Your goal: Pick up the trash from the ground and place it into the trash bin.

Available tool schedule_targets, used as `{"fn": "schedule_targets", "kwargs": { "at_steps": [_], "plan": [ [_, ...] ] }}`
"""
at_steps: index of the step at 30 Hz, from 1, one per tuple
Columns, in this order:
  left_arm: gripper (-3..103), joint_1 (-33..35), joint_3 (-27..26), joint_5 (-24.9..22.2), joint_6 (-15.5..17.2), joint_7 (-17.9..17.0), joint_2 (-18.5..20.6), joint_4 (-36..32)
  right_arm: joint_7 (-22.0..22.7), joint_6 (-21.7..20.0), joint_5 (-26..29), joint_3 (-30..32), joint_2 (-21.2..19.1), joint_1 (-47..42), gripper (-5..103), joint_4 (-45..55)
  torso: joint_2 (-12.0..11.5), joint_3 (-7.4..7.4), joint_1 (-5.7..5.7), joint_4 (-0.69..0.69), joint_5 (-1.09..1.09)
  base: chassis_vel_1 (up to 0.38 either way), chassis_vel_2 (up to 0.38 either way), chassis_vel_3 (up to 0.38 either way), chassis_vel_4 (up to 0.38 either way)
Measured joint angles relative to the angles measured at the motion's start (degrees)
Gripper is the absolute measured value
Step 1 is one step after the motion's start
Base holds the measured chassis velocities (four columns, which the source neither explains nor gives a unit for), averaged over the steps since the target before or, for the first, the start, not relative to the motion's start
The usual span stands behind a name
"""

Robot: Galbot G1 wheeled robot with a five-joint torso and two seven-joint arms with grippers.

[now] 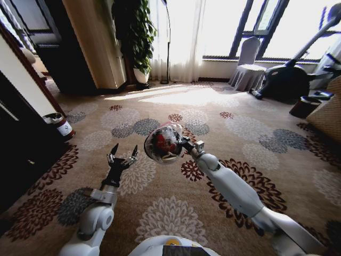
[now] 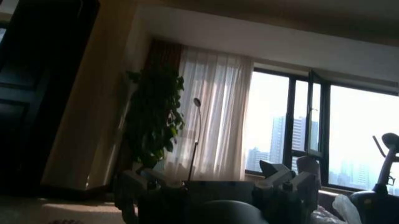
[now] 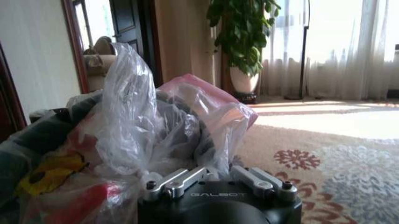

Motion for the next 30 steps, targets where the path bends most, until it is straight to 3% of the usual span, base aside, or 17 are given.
{"fn": "schedule_targets", "kwargs": {
  "at_steps": [2, 3, 4, 7, 8, 10, 11, 12, 13, 15, 16, 18, 19, 22, 23, 26, 30],
  "plan": [
    [100, 0.20, 0.04, -0.16, -0.39, -0.37, -0.51, 0.13, -0.07, -0.97, 3.16, 1.52, -4.98, -1.47, 0, 1.87, 0.00, 0.00, 0.00, 0.00, 0.00, 0.000, 0.000, 0.000, 0.000],
    [100, 0.18, 0.12, -0.15, -0.75, -0.55, -0.92, 0.39, -0.01, -1.12, 3.21, 5.88, -11.32, -4.77, 0, 3.93, 0.00, -0.01, 0.00, -0.04, 0.00, 0.000, 0.000, 0.000, 0.000],
    [100, 0.18, 0.12, -0.15, -0.75, -0.55, -0.92, 0.39, -0.01, -1.12, 3.21, 5.88, -11.32, -4.77, 0, 3.93, 0.00, -0.01, 0.00, -0.04, 0.00, 0.000, 0.000, 0.000, 0.000],
    [100, -0.77, 0.19, 0.42, -0.84, -1.46, -1.54, 1.12, 0.14, -0.70, 2.83, 16.54, -17.87, -14.41, 0, 8.53, 0.01, -0.01, 0.00, -0.10, -0.02, 0.000, 0.000, 0.000, 0.000],
    [100, -0.77, 0.19, 0.42, -0.84, -1.46, -1.54, 1.12, 0.14, -0.70, 2.83, 16.54, -17.87, -14.41, 0, 8.53, 0.01, -0.01, 0.00, -0.10, -0.02, 0.000, 0.000, 0.000, 0.000],
    [100, -1.46, -0.14, 1.12, -0.84, -2.02, -1.90, 1.72, 0.08, -0.36, 2.83, 27.20, -19.15, -24.69, 0, 14.20, 0.01, 0.00, 0.00, -0.08, 0.01, 0.000, 0.000, 0.000, 0.000],
    [100, -1.55, -0.43, 1.57, -0.75, -2.31, -1.97, 2.03, 0.07, 0.07, 2.62, 33.17, -18.58, -30.47, 0, 17.57, 0.02, -0.01, 0.00, -0.03, 0.00, 0.000, 0.000, 0.000, 0.000],
    [100, -1.55, -0.43, 1.57, -0.75, -2.31, -1.97, 2.03, 0.07, 0.07, 2.62, 33.17, -18.58, -30.47, 0, 17.57, 0.02, -0.01, 0.00, -0.03, 0.00, 0.000, 0.000, 0.000, 0.000],
    [100, -1.55, -0.55, 1.92, -0.61, -2.64, -2.02, 2.21, 0.07, 0.38, 2.24, 37.32, -17.46, -35.02, 0, 20.23, 0.02, -0.03, -0.02, -0.02, -0.08, 0.000, 0.000, 0.000, 0.000],
    [100, -1.17, -0.51, 3.21, 0.29, -3.68, -2.01, 2.61, 0.00, 0.65, 0.36, 43.33, -13.05, -43.72, 0, 25.81, 0.02, -0.02, -0.02, -0.02, -0.01, 0.000, 0.000, 0.000, 0.000],
    [100, -0.61, -0.13, 4.05, 0.83, -4.13, -2.04, 2.63, -0.01, 0.67, -1.40, 45.77, -8.92, -47.82, 0, 29.19, 0.02, -0.01, -0.02, -0.02, 0.03, 0.000, 0.000, 0.000, 0.000],
    [100, -0.39, 0.09, 4.32, 0.95, -4.22, -2.08, 2.60, -0.01, 0.67, -1.90, 46.34, -7.57, -48.96, 0, 30.27, 0.02, -0.01, -0.02, -0.02, 0.01, 0.000, 0.000, 0.000, 0.000],
    [100, 0.21, 0.63, 5.08, 1.26, -4.31, -2.33, 2.30, -0.02, 0.73, -3.44, 47.65, -3.62, -52.42, 0, 33.47, 0.02, -0.01, -0.02, -0.03, -0.07, 0.000, 0.000, 0.000, 0.000],
    [100, 0.58, 1.14, 5.75, 1.35, -4.33, -2.87, 1.60, 0.00, 1.23, -4.76, 48.91, -0.48, -55.51, 0, 35.94, 0.02, -0.02, -0.02, -0.02, -0.02, 0.000, 0.000, 0.000, 0.000],
    [100, 0.82, 1.38, 5.93, 1.39, -4.38, -3.22, 1.26, 0.00, 1.60, -5.35, 49.65, 1.03, -57.13, 0, 36.83, 0.02, -0.02, -0.03, -0.03, -0.10, 0.000, 0.000, 0.000, 0.000],
    [100, 1.72, 1.70, 6.31, 1.36, -4.46, -3.69, 0.54, -0.04, 2.40, -6.26, 50.86, 3.10, -59.37, 0, 37.46, 0.02, -0.01, -0.02, -0.02, -0.01, -0.020, -0.011, 0.013, 0.021],
    [100, 2.89, 1.64, 6.78, 0.73, -4.47, -3.70, 0.22, 0.01, 2.89, -6.81, 51.69, 4.08, -60.46, 0, 37.93, 0.01, -0.01, -0.01, -0.03, -0.09, -0.103, -0.092, 0.074, 0.086]
  ]
}}
